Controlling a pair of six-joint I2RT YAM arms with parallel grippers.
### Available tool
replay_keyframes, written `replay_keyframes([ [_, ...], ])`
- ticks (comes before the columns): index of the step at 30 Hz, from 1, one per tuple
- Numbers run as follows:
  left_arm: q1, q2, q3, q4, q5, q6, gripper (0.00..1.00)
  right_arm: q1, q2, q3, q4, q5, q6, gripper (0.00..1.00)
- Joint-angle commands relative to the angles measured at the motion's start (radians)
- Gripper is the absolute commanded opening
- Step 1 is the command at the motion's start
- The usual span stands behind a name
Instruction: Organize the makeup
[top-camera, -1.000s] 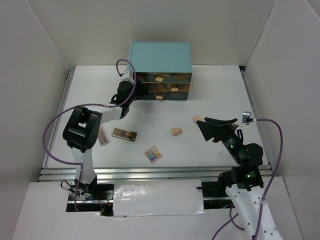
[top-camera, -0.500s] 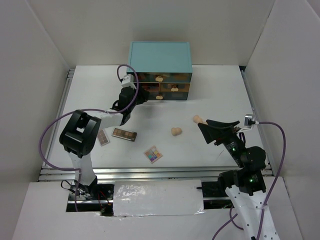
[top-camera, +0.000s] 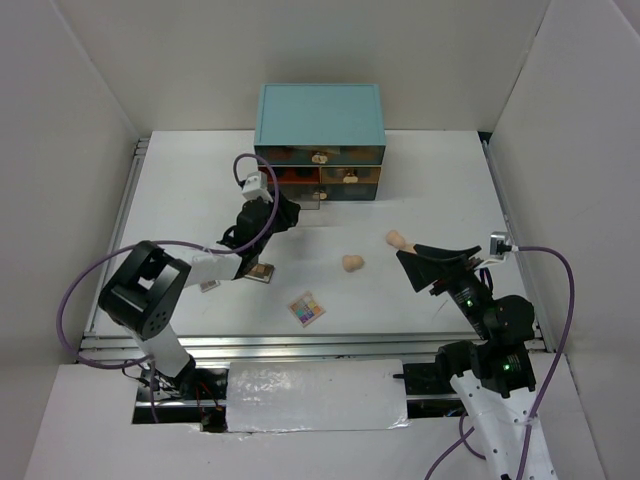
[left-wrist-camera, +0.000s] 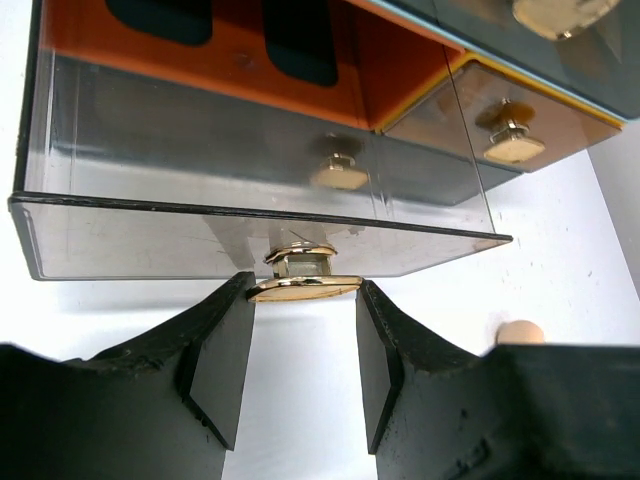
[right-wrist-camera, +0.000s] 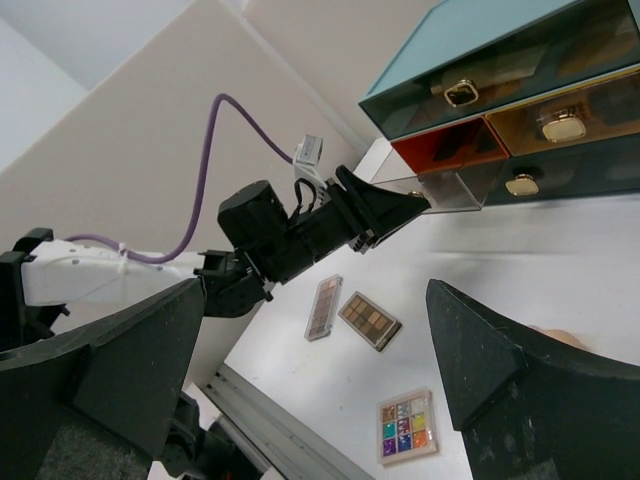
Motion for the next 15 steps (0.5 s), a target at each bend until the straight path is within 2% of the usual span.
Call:
replay_keyframes([
  [1,-0.042,-0.074,-0.029,0.06,-0.022,-0.017,0.0,-0.005,-0.006,0.047,-0.011,-0.011,-0.023,0.99],
  [5,-0.067,-0.103,-0.046,0.04,-0.048,-0.019,0.0,-0.003,-0.005,0.042,-0.01,-0.023,-0.011,0.99],
  [6,-0.07,-0.105,-0.049,0.037,-0.05,-0.019,0.06,-0.005,-0.006,0.041,-0.008,-0.025,-0.011,0.99],
  [7,-0.072,-0.102,-0.046,0.034,-0.051,-0.017,0.25,-0.005,-0.006,0.041,-0.008,-0.028,-0.009,0.99],
  [9,-0.075,-0.102,-0.049,0.016,-0.057,-0.023,0.53,-0.003,-0.008,0.041,-0.013,-0.033,-0.008,0.99],
  [10,-0.076,-0.112,-0.054,0.015,-0.057,-0.025,0.64,-0.005,-0.011,0.042,-0.014,-0.034,-0.011,0.99],
  [13,-0.102,-0.151,-0.091,0.022,-0.088,-0.016,0.81,-0.003,-0.013,0.044,-0.022,-0.03,-0.014,0.99],
  [15,-0.116,-0.171,-0.107,0.017,-0.097,-0.015,0.84,-0.005,-0.008,0.047,-0.022,-0.034,-0.014,0.99],
])
